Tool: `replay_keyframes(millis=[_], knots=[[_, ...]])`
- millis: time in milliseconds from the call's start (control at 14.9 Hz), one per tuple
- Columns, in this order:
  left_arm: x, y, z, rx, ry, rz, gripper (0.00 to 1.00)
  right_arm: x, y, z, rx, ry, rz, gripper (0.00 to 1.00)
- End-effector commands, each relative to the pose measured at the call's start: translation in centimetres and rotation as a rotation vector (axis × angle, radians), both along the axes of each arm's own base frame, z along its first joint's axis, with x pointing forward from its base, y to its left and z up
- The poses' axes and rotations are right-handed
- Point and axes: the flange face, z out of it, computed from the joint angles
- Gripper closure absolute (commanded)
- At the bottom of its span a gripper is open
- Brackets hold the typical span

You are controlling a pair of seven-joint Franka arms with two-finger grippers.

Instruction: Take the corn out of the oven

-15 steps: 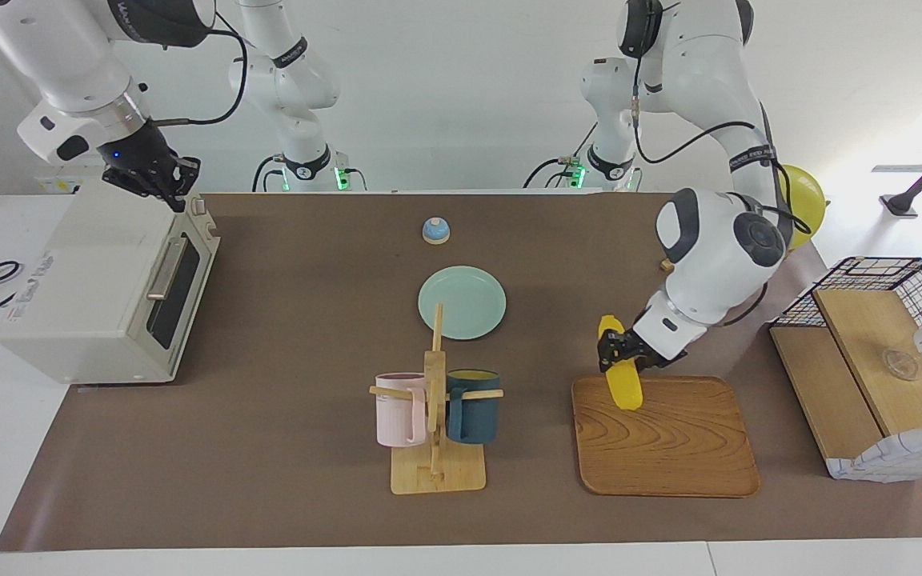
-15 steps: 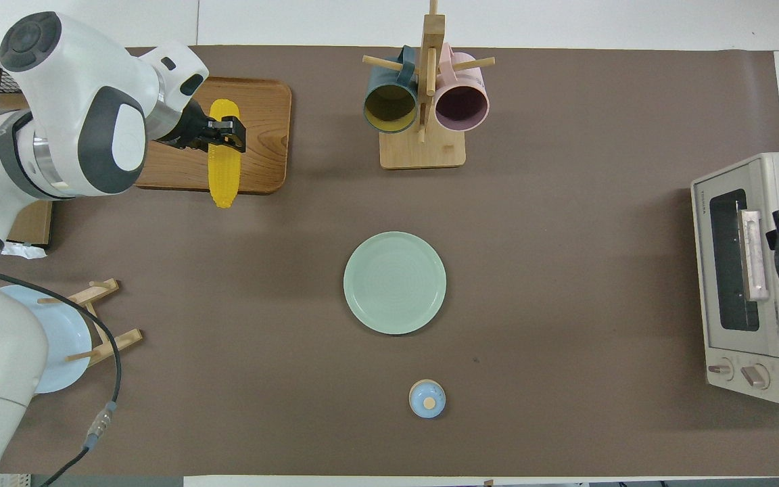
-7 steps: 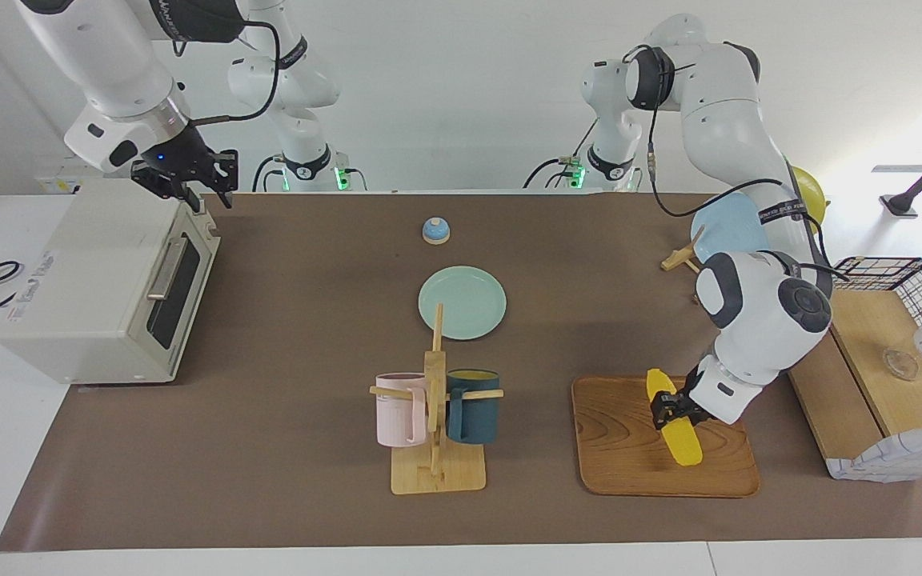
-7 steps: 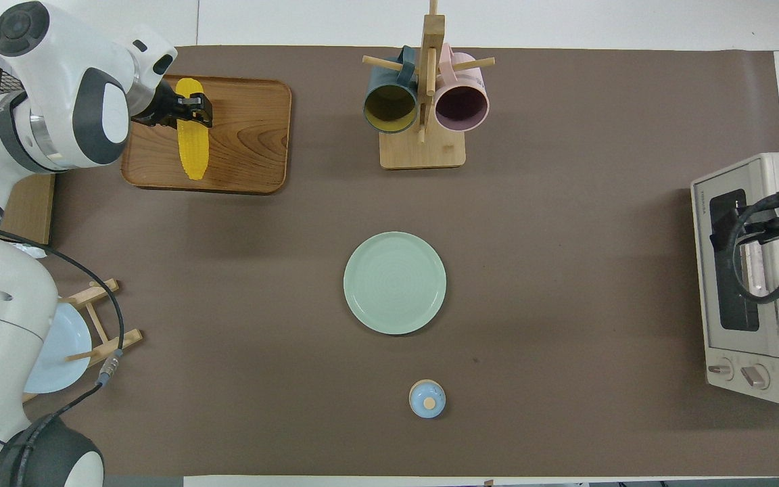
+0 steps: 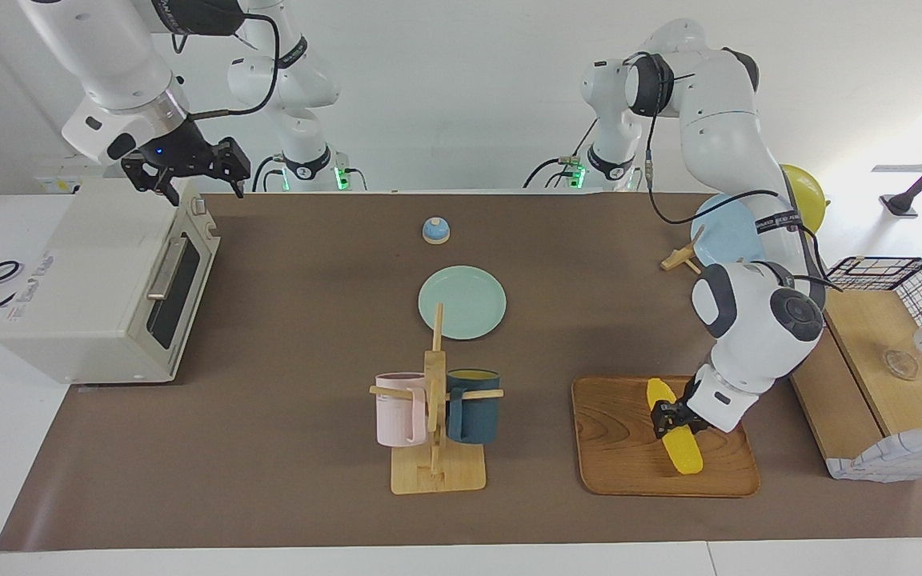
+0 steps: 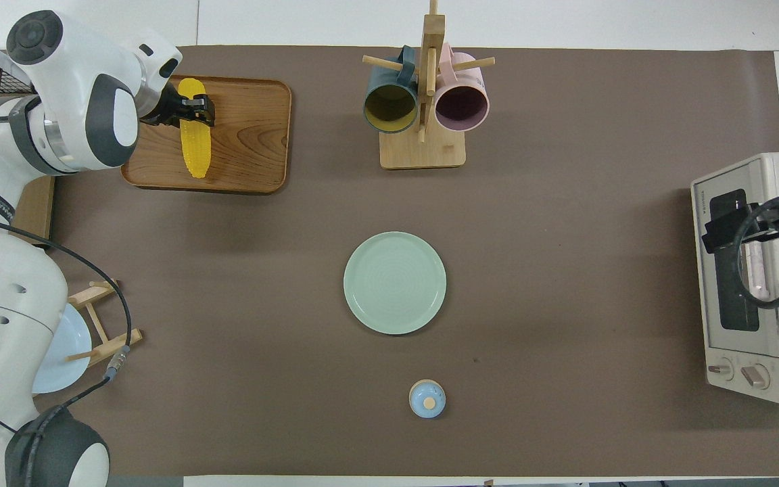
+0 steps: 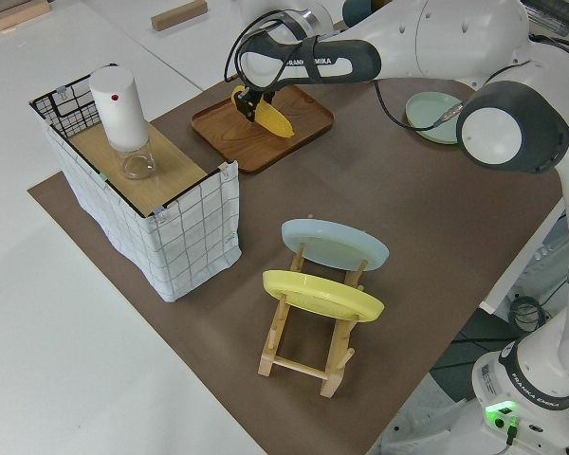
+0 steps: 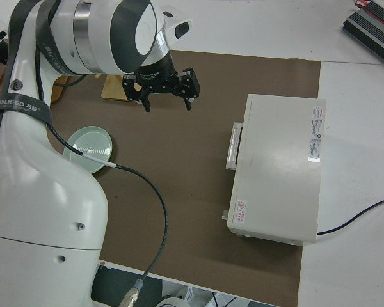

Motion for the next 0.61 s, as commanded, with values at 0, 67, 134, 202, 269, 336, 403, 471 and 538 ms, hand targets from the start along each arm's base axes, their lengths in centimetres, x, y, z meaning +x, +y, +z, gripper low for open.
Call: replay_keyframes(millis=[0, 67, 134, 202, 269, 336, 403, 471, 538], knots=[[0.2, -0.2, -0.3, 0.041, -0.023, -0.032, 0.01, -0.9, -0.6, 1.3, 0.001, -0.016, -0.026, 0.00], [0.1, -0.1, -0.3, 0.042, -0.022, -0.032, 0.00, -0.8, -0.7, 1.3, 0.002, -0.021, -0.029, 0.00], [0.1, -0.2, -0.2, 0.042, -0.023, -0.033, 0.00, -0.7, -1.0, 1.3, 0.003, -0.024, -0.035, 0.00], [0.1, -0.2, 0.1, 0.041, -0.023, -0.034, 0.00, -0.8, -1.0, 1.3, 0.002, -0.024, -0.037, 0.00], [0.0, -0.1, 0.5, 0.040, -0.021, -0.032, 0.00, -0.8, -1.0, 1.4, 0.002, -0.026, -0.037, 0.00], [0.0, 0.1, 1.4, 0.037, -0.024, -0.029, 0.00, -0.7, -0.9, 1.5, -0.001, -0.029, -0.047, 0.00], [-0.2, 0.3, 2.2, 0.029, -0.022, -0.024, 0.00, -0.6, -0.9, 1.5, 0.001, -0.031, -0.059, 0.00], [-0.4, 0.5, 3.5, 0.023, -0.019, -0.016, 0.00, -0.4, -0.9, 1.2, -0.001, -0.023, -0.064, 0.00], [-0.7, 0.8, 5.0, 0.022, -0.012, -0.010, 0.00, -0.1, -1.2, 0.8, -0.001, -0.017, -0.068, 0.00]])
